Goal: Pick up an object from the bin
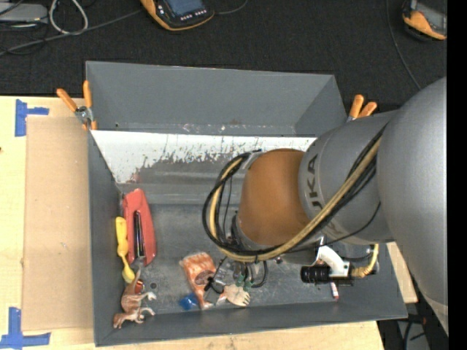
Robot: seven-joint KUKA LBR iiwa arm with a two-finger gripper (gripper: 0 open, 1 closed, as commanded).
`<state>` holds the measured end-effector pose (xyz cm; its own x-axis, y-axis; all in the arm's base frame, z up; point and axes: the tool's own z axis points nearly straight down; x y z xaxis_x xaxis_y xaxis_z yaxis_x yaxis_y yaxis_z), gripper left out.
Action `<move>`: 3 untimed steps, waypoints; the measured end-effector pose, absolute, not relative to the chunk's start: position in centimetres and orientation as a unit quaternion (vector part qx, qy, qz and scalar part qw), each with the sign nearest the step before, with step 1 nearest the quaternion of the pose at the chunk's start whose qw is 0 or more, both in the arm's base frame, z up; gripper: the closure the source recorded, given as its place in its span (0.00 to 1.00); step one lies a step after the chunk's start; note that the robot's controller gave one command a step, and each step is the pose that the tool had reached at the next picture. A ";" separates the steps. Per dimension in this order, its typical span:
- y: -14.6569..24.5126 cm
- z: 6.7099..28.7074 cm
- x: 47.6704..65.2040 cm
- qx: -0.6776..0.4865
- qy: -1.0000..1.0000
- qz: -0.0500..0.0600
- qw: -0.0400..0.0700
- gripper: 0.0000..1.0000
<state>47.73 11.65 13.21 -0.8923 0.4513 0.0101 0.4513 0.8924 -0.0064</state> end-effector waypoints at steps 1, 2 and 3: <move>12.9 6.7 51.8 -0.259 -0.966 0.000 0.000 0.00; 9.7 7.0 46.9 -0.204 -0.979 0.001 0.005 1.00; 9.7 7.0 46.9 -0.204 -0.979 0.000 0.005 1.00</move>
Offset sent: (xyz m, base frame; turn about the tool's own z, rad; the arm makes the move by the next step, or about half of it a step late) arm -0.0079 -0.0188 -0.0621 -0.0591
